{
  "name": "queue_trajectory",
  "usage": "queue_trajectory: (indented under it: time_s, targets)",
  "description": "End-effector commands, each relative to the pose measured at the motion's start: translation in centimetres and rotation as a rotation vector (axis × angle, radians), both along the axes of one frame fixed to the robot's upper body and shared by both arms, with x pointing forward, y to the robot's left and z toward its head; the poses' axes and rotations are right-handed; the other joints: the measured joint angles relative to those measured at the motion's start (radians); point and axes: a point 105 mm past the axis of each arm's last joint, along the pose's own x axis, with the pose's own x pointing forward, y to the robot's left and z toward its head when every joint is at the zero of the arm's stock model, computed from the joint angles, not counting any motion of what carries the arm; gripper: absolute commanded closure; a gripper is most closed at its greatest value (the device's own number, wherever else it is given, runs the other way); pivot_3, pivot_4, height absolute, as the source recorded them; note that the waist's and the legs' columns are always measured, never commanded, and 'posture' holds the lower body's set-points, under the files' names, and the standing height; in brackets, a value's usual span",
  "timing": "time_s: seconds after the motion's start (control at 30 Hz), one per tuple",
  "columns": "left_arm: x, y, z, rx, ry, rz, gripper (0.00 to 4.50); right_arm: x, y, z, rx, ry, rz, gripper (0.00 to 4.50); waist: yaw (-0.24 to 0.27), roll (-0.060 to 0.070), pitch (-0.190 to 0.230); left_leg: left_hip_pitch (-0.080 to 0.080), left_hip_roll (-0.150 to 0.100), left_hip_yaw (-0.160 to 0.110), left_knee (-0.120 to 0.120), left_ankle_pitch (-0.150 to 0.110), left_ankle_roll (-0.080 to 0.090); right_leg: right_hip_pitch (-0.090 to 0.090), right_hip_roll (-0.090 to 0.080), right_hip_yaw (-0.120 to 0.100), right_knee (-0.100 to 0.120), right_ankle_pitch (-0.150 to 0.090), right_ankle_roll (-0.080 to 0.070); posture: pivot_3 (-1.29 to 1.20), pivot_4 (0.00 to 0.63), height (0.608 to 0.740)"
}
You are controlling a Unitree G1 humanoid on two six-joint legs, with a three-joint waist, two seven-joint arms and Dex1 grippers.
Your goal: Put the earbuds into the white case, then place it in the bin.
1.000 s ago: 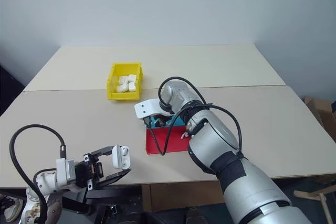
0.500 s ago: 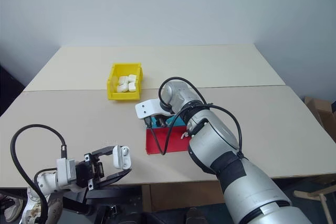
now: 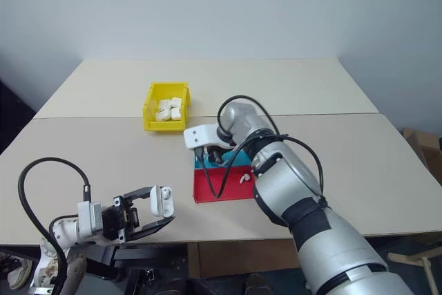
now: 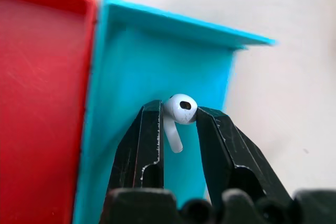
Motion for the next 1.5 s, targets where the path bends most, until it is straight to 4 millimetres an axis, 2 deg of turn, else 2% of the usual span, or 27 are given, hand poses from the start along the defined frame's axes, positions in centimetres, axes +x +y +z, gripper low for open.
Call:
queue_trajectory:
  time_s: [0.03,0.1,0.17,0.27,0.47,0.53,0.63,0.77,0.93,1.23,1.5]
  targets:
    - [0.9,-0.3,1.5,-0.044,-0.03,-0.026,1.73,1.0,-0.3,7.8,0.254,-0.098,-0.057,3.38,0.001,0.0,0.0,0.0,0.0,0.0,0.0,0.0,0.0,0.0,0.0,0.0,0.0,0.0,0.0,0.0,0.15,0.74]
    - [1.6,-0.9,2.3,-0.073,-0.035,-0.047,1.73,1.2,-1.9,10.9,0.401,-0.104,-0.116,3.38,0.003,0.0,0.0,-0.001,0.0,0.0,0.0,0.0,0.0,0.0,0.0,0.0,0.0,0.0,0.0,0.0,0.15,0.74]
    - [2.4,-1.3,3.1,-0.106,-0.019,-0.042,1.73,0.5,-3.3,13.4,0.537,-0.087,-0.13,3.38,0.007,0.0,0.0,-0.001,0.0,0.0,0.0,0.0,0.0,0.0,0.0,0.0,-0.001,0.0,0.0,0.0,0.15,0.74]
    - [3.2,-2.3,4.6,-0.174,-0.023,-0.065,1.73,-2.4,-5.1,17.4,0.801,0.009,-0.15,3.38,0.007,0.0,0.0,-0.001,0.0,-0.001,0.0,0.0,0.0,0.001,0.0,0.0,-0.001,0.0,0.001,0.0,0.15,0.74]
    - [3.8,-4.9,6.6,-0.224,-0.028,-0.15,1.73,-9.7,-7.9,19.8,1.091,-0.038,-0.023,3.38,0.005,0.0,0.0,-0.001,-0.001,-0.002,0.001,0.0,0.0,0.001,0.0,-0.001,0.0,0.0,0.001,0.0,0.15,0.74]
    - [3.7,-5.9,6.9,-0.237,-0.022,-0.187,1.73,-11.7,-8.6,19.7,1.158,-0.054,0.029,3.38,0.003,0.0,0.0,-0.001,-0.001,-0.003,0.002,0.0,0.0,0.002,0.0,-0.001,0.0,0.001,0.002,0.0,0.15,0.74]
    - [3.4,-7.4,7.2,-0.256,-0.021,-0.247,1.73,-14.3,-9.8,18.2,1.229,-0.004,0.11,3.38,0.003,0.0,0.0,0.001,-0.001,-0.003,0.002,0.0,0.0,0.004,0.0,-0.001,0.0,0.001,0.002,0.0,0.15,0.74]
    - [3.1,-8.5,7.4,-0.262,-0.023,-0.293,1.73,-16.2,-9.9,15.9,1.243,0.033,0.116,3.38,0.001,0.0,0.0,0.001,-0.001,-0.003,0.003,0.0,0.0,0.005,0.0,0.0,0.0,0.001,0.003,0.0,0.15,0.74]
    - [3.0,-8.5,7.7,-0.261,-0.024,-0.312,1.73,-18.0,-9.3,13.7,1.261,0.078,0.131,3.38,-0.001,0.0,-0.001,0.003,-0.001,-0.004,0.003,0.0,0.0,0.006,0.001,0.0,0.0,0.001,0.003,0.0,0.15,0.74]
    - [3.4,-8.7,7.5,-0.249,-0.027,-0.311,1.73,-19.0,-7.1,11.5,1.299,0.249,0.135,3.38,0.001,0.0,-0.001,0.002,-0.002,-0.004,0.004,0.0,0.001,0.006,0.001,0.0,-0.001,0.0,0.005,0.0,0.15,0.74]
    - [3.4,-8.7,7.5,-0.243,-0.03,-0.313,1.73,-19.4,-6.1,10.4,1.314,0.312,0.132,3.38,0.001,0.0,0.0,0.0,-0.002,-0.005,0.004,0.0,0.001,0.005,0.001,0.0,-0.002,0.0,0.005,0.0,0.15,0.74]
